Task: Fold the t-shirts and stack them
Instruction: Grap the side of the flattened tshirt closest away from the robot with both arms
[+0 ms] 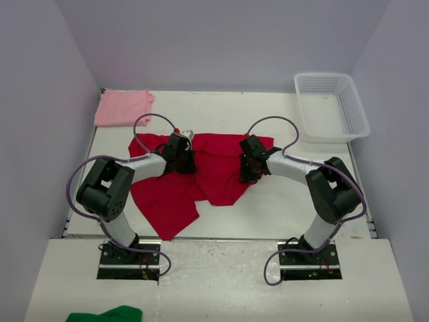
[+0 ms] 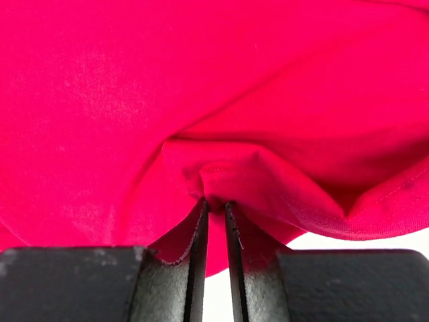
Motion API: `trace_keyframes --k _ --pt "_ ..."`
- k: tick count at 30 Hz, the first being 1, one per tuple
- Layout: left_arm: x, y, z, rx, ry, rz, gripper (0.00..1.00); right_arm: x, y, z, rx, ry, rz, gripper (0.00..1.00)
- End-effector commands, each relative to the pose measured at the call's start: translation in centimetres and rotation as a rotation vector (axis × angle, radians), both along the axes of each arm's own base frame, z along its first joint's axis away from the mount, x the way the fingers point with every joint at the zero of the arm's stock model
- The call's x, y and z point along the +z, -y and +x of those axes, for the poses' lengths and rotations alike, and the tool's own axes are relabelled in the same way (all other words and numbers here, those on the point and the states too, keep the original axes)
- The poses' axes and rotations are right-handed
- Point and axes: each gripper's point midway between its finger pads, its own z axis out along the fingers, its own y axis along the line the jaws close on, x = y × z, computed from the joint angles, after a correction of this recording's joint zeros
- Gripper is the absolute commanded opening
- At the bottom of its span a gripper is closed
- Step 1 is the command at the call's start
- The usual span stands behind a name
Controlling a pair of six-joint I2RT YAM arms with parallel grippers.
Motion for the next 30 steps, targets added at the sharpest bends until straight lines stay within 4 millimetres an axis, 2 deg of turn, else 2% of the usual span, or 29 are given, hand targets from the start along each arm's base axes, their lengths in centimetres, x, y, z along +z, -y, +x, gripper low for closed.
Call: trace_keyframes --k 1,7,20,23,30 --pt "-1.4 0.1 -1.4 -0.040 -0.042 0.011 0.00 1.3 -0.9 0.6 0.016 0.036 0.014 0.17" --pt "-1.5 0.2 -1.5 -0.044 -0.046 0.004 0.00 1.7 -0.7 0.1 0.021 0.046 -0.003 0.27" --pt "-1.6 0.3 -1.7 -0.050 -0.047 0.008 0.00 2.8 -1.5 1.4 0.033 0.069 -0.005 0.26" --pt "-1.7 0.4 -1.7 -0.052 -0.051 0.004 0.00 2.6 -1.6 1.5 0.036 0.063 -0.013 0.22" --pt "-1.9 0.4 -1.8 -0.058 -0.055 0.008 0.00 1.6 -1.6 1.7 0.035 0.046 -0.032 0.23"
